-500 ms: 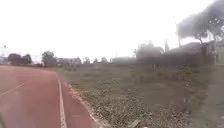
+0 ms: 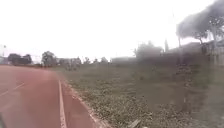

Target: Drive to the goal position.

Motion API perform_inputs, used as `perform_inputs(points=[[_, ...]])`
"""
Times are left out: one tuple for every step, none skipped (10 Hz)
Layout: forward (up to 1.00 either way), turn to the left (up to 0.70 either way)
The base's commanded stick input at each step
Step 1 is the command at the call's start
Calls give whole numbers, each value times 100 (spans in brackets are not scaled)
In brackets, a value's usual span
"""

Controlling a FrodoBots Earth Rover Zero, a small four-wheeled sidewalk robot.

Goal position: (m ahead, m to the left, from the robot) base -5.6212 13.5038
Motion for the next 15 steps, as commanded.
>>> perform_inputs(points=[[58,58],[58,58],[58,58],[58,58],[58,58],[58,58],[58,58],[58,58],[58,58],[58,58],[58,58],[58,58],[58,58],[58,58],[58,58]])
